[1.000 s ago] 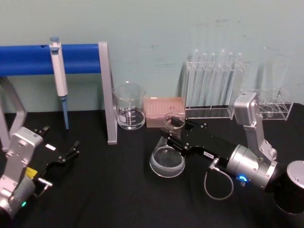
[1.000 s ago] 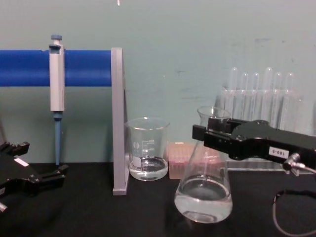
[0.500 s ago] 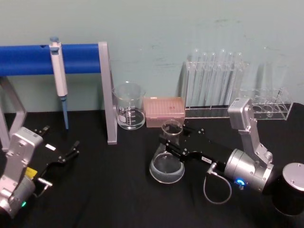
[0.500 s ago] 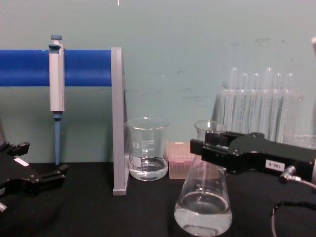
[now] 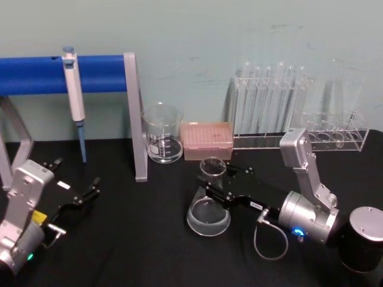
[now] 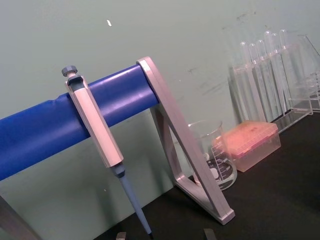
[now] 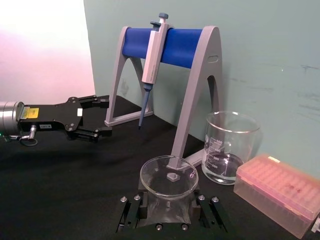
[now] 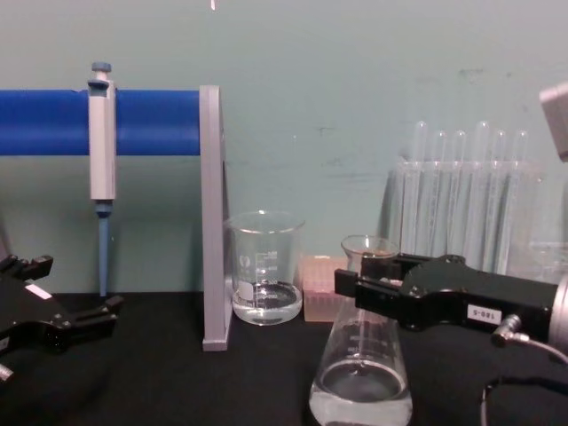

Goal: Grasp the erlenmeyer flask with one hand, shake it three times, then place it back.

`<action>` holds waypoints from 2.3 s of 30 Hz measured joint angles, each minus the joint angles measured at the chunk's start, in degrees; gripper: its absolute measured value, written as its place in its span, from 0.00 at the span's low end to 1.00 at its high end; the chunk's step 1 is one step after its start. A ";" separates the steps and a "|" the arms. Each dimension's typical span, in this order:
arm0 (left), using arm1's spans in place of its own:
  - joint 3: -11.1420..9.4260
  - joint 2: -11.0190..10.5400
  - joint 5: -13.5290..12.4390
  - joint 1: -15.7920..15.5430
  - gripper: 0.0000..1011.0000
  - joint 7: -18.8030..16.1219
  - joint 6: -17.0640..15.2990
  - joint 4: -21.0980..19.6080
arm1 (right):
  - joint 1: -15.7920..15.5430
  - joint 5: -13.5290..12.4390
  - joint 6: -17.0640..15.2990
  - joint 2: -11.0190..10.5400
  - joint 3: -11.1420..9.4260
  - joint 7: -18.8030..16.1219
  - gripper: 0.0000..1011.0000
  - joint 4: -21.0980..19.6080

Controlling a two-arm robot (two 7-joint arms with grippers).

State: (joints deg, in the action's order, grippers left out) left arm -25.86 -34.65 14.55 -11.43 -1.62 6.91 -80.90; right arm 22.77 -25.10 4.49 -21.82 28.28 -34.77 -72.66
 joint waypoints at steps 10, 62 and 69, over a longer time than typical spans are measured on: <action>0.00 0.00 0.00 0.00 0.99 0.00 0.00 0.00 | 0.50 -0.06 -0.30 0.39 0.28 -0.52 0.45 0.86; 0.00 0.00 0.00 0.00 0.99 0.00 0.00 0.00 | 1.37 -0.17 -2.92 0.41 1.56 -0.74 0.45 1.93; 0.00 0.00 0.00 0.00 0.99 0.00 0.00 0.00 | 1.37 -0.17 -2.93 0.40 1.55 -0.72 0.45 1.94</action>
State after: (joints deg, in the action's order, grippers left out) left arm -25.86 -34.65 14.55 -11.43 -1.62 6.91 -80.90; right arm 24.15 -25.27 1.56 -21.42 29.83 -35.49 -70.72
